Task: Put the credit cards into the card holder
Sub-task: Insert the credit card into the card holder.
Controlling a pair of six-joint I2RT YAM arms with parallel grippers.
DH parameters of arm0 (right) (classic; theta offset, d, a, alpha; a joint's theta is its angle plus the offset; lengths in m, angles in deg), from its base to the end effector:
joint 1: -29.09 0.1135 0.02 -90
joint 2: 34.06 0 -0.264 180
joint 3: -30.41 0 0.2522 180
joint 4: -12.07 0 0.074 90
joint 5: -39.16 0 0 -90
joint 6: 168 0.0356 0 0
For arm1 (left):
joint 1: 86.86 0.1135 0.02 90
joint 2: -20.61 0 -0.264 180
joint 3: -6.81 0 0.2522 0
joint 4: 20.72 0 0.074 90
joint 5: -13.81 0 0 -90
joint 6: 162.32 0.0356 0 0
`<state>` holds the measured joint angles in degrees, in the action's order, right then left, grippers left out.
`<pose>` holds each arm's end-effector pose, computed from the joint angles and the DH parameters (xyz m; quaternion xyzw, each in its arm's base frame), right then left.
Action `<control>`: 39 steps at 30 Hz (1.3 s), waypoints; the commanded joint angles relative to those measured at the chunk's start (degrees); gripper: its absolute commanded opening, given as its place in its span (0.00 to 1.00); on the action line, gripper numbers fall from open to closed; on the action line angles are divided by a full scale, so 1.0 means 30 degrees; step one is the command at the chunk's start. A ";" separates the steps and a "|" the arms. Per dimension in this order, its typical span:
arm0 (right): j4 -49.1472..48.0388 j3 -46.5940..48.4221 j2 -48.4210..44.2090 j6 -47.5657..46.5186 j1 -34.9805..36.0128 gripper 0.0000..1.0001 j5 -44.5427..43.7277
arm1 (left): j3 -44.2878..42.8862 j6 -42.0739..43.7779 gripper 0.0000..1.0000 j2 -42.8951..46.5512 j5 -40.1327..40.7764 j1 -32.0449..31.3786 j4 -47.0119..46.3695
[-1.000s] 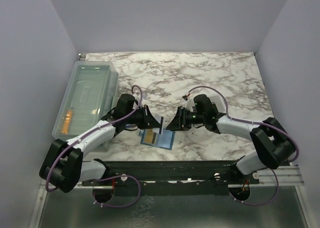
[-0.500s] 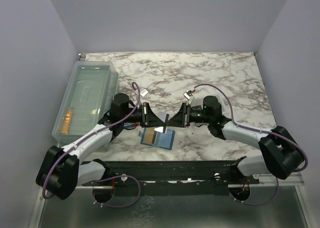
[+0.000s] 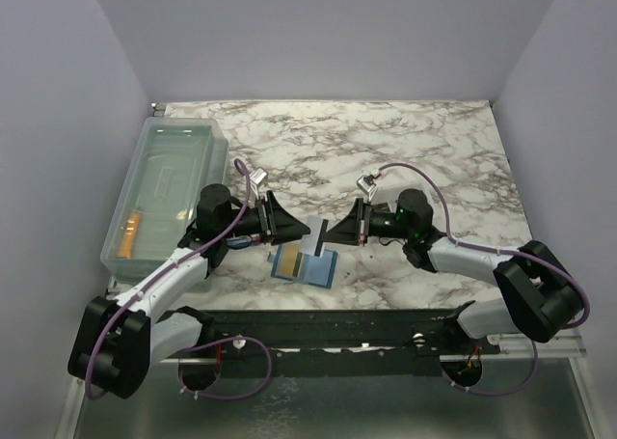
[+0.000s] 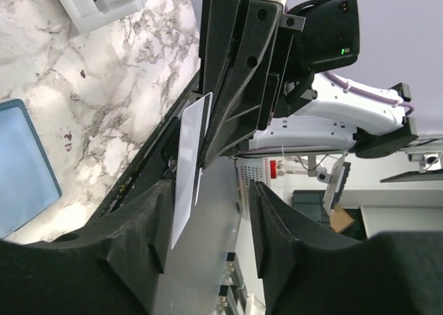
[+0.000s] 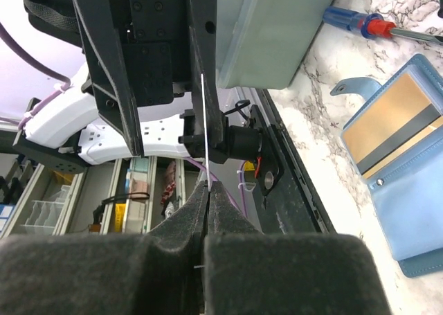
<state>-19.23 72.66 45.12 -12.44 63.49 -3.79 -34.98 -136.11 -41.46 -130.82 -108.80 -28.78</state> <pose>0.2079 0.1739 0.2116 -0.0757 0.7264 0.6617 0.1694 0.1982 -0.1111 0.2393 0.0221 0.7488 -0.6413 0.1659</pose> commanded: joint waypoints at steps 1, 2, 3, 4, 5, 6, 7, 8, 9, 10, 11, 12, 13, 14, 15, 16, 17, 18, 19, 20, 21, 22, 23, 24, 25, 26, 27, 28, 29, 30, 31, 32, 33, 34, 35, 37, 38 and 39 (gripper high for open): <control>-0.0904 -0.0129 -0.0337 0.0134 -0.0152 0.00 0.0347 | 0.0258 -0.1663 0.47 0.0310 -0.0468 0.0241 -0.1764; -0.0953 -0.0082 -0.0313 0.0147 -0.0155 0.00 0.0365 | 0.0247 -0.1752 0.43 0.0262 -0.0476 0.0249 -0.1864; -0.1025 -0.0044 -0.0244 0.0148 -0.0152 0.00 0.0434 | 0.0227 -0.1840 0.39 0.0205 -0.0473 0.0250 -0.1939; -0.1074 0.0053 -0.0129 0.0171 -0.0155 0.00 0.0519 | 0.0166 -0.1902 0.37 0.0168 -0.0454 0.0251 -0.2018; -0.1154 0.0134 -0.0031 0.0203 -0.0155 0.00 0.0596 | 0.0096 -0.1910 0.34 0.0153 -0.0485 0.0251 -0.2039; -0.1263 0.0207 0.0084 0.0247 -0.0155 0.00 0.0693 | 0.0025 -0.1911 0.30 0.0136 -0.0533 0.0251 -0.2041; -0.1371 0.0263 0.0183 0.0278 -0.0155 0.00 0.0782 | -0.0046 -0.1911 0.27 0.0104 -0.0564 0.0251 -0.2067; -0.1496 0.0285 0.0254 0.0315 -0.0155 0.00 0.0823 | -0.0066 -0.1911 0.22 0.0068 -0.0587 0.0243 -0.2071; -0.1503 0.0310 0.0306 0.0323 -0.0155 0.00 0.0839 | -0.0061 -0.1896 0.16 0.0023 -0.0626 0.0250 -0.2042; -0.1442 0.0331 0.0306 0.0288 -0.0155 0.00 0.0841 | -0.0035 -0.1825 0.09 -0.0019 -0.0627 0.0250 -0.1939; -0.1031 0.0345 0.0251 0.0093 -0.0155 0.00 0.0779 | -0.0083 -0.1354 0.00 -0.0010 -0.0485 0.0247 -0.1282; 0.0067 0.0424 0.0086 -0.0459 -0.0221 0.00 0.0559 | -0.0459 -0.0204 0.00 0.0079 -0.0152 0.0283 0.0694; 0.2230 0.0620 -0.0180 -0.1484 -0.0241 0.09 -0.0040 | -0.1158 0.1659 0.00 0.0153 0.0571 0.0306 0.3361; 0.5554 0.1176 -0.0484 -0.3055 -0.0243 0.19 -0.1247 | -0.2047 0.3915 0.00 0.0176 0.1731 0.0309 0.6983; 0.8625 0.1915 -0.0694 -0.4661 -0.0152 0.28 -0.2632 | -0.3026 0.5900 0.00 0.0157 0.3176 0.0280 1.0520; 1.0917 0.2451 -0.0709 -0.6008 0.0087 0.36 -0.4057 | -0.3764 0.7675 0.00 0.0060 0.4777 0.0306 1.3082; 1.2309 0.2880 -0.0539 -0.6821 0.0347 0.42 -0.4975 | -0.4277 0.8816 0.00 -0.0088 0.5933 0.0331 1.4955; 1.3132 0.3150 -0.0184 -0.7274 0.0581 0.45 -0.5495 | -0.4535 0.9402 0.00 -0.0319 0.6697 0.0338 1.6287; 1.3242 0.3210 0.0216 -0.7400 0.0783 0.46 -0.5506 | -0.4593 0.9596 0.00 -0.0604 0.7048 0.0338 1.6663; 1.3127 0.3224 0.0617 -0.7372 0.1039 0.46 -0.5402 | -0.4600 0.9558 0.00 -0.0988 0.7012 0.0338 1.6703; 1.2963 0.3323 0.1117 -0.7270 0.1374 0.45 -0.5403 | -0.4616 0.9433 0.00 -0.1427 0.6941 0.0331 1.6689; 1.2928 0.3509 0.1630 -0.7176 0.1768 0.43 -0.5594 | -0.4673 0.9439 0.00 -0.1823 0.6973 0.0338 1.6695; 1.3139 0.3870 0.2266 -0.7150 0.2235 0.40 -0.5925 | -0.4702 0.9476 0.00 -0.2246 0.7260 0.0338 1.6729; 1.3550 0.4255 0.2883 -0.7231 0.2700 0.36 -0.6380 | -0.4739 0.9538 0.00 -0.2577 0.7474 0.0338 1.6736; 1.4067 0.4728 0.3495 -0.7322 0.3270 0.31 -0.6921 | -0.4769 0.9544 0.00 -0.2824 0.7607 0.0324 1.6726; 1.4560 0.5128 0.4070 -0.7436 0.3763 0.27 -0.7325 | -0.4813 0.9541 0.00 -0.3012 0.7755 0.0337 1.6714; 1.4815 0.5471 0.4570 -0.7527 0.4469 0.23 -0.7552 | -0.4862 0.9610 0.00 -0.3174 0.7917 0.0338 1.6680; 1.4928 0.5730 0.4966 -0.7600 0.4949 0.21 -0.7649 | -0.4890 0.9651 0.00 -0.3319 0.8076 0.0338 1.6668; 1.4982 0.5912 0.5294 -0.7639 0.5342 0.19 -0.7815 | -0.4920 0.9734 0.00 -0.3477 0.8210 0.0338 1.6678; 1.5399 0.6012 0.5518 -0.7669 0.5692 0.16 -0.8060 | -0.4953 0.9795 0.00 -0.3635 0.8219 0.0338 1.6620; 1.5730 0.6054 0.5685 -0.7737 0.5981 0.14 -0.8310 | -0.4953 0.9817 0.00 -0.3791 0.8172 0.0338 1.6558; 1.5980 0.6044 0.5779 -0.7780 0.6149 0.11 -0.8499 | -0.4931 0.9835 0.00 -0.3916 0.8148 0.0338 1.6488; 1.6139 0.5941 0.5857 -0.7815 0.6280 0.10 -0.8661 | -0.4910 0.9837 0.00 -0.4057 0.8098 0.0338 1.6391; 1.6269 0.5833 0.5914 -0.7845 0.6355 0.09 -0.8795 | -0.4874 0.9797 0.00 -0.4155 0.7989 0.0338 1.6244; 1.6428 0.5669 0.5943 -0.7849 0.6390 0.08 -0.8995 | -0.4791 0.9697 0.00 -0.4244 0.7891 0.0338 1.6101; 1.6738 0.5308 0.5976 -0.7935 0.6407 0.05 -0.9290 | -0.4660 0.9475 0.00 -0.4376 0.7674 0.0338 1.5770; 1.7073 0.5208 0.5940 -0.7886 0.6407 0.02 -0.9866 | -0.4557 0.9331 0.00 -0.4403 0.7562 0.0335 1.5551; 1.7715 0.5155 0.5826 -0.7653 0.6422 0.01 -1.0821 | -0.4442 0.9137 0.00 -0.4403 0.7439 0.0338 1.5315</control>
<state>27.78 89.29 62.19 -35.00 82.63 -28.20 -48.82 -108.13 -54.02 -108.22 -107.88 19.31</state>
